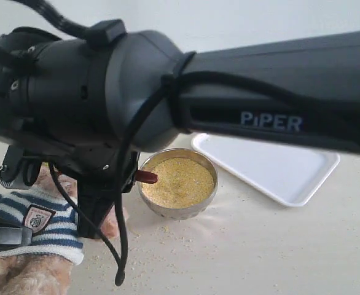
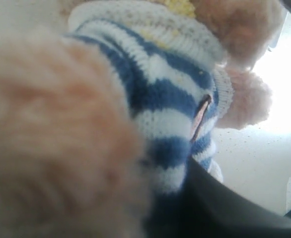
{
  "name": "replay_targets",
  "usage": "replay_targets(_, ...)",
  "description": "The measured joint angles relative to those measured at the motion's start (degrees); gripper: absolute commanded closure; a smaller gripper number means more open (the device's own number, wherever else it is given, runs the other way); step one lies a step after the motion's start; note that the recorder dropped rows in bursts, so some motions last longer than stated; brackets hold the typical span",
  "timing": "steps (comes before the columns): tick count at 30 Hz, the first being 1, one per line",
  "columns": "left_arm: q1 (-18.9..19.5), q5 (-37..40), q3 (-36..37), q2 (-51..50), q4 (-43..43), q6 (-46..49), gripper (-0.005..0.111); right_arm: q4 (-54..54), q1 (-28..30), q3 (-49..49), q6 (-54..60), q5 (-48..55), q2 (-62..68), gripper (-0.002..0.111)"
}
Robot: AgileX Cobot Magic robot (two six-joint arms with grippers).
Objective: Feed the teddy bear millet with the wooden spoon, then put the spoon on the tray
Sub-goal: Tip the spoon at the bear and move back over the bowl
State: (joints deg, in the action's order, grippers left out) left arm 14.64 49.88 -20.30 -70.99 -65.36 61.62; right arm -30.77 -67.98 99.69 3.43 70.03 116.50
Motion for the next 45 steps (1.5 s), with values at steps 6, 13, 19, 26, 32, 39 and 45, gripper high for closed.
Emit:
replay_targets(6, 0.0, -0.11, 0.0, 0.0, 0.0, 0.0, 0.102, -12.15, -1.99, -2.39, -2.54, 0.0, 0.26, 0.108)
replay_targets(13, 0.0, -0.11, 0.0, 0.0, 0.0, 0.0, 0.102, -18.72, -4.25, -7.54, -5.8, -0.1, 0.26, 0.108)
replay_targets(19, 0.0, -0.11, 0.0, 0.0, 0.0, 0.0, 0.102, -25.61, -5.69, -7.78, -8.35, -0.1, 0.26, 0.108)
replay_targets(26, 0.0, -0.11, 0.0, 0.0, 0.0, 0.0, 0.102, -27.43, -6.53, -7.9, -9.09, -0.21, 0.26, 0.108)
replay_targets(32, 0.0, -0.11, 0.0, 0.0, 0.0, 0.0, 0.102, -28.76, -7.08, -9.27, -10.79, -0.21, 0.26, 0.108)
replay_targets(39, 0.0, -0.11, 0.0, 0.0, 0.0, 0.0, 0.102, -32.95, -8.47, -10.01, -12.57, -0.3, 0.26, 0.108)
replay_targets(45, 0.0, -0.11, 0.0, 0.0, 0.0, 0.0, 0.102, -33.18, -8.57, -10.11, -13.77, -0.3, 0.15, 0.108)
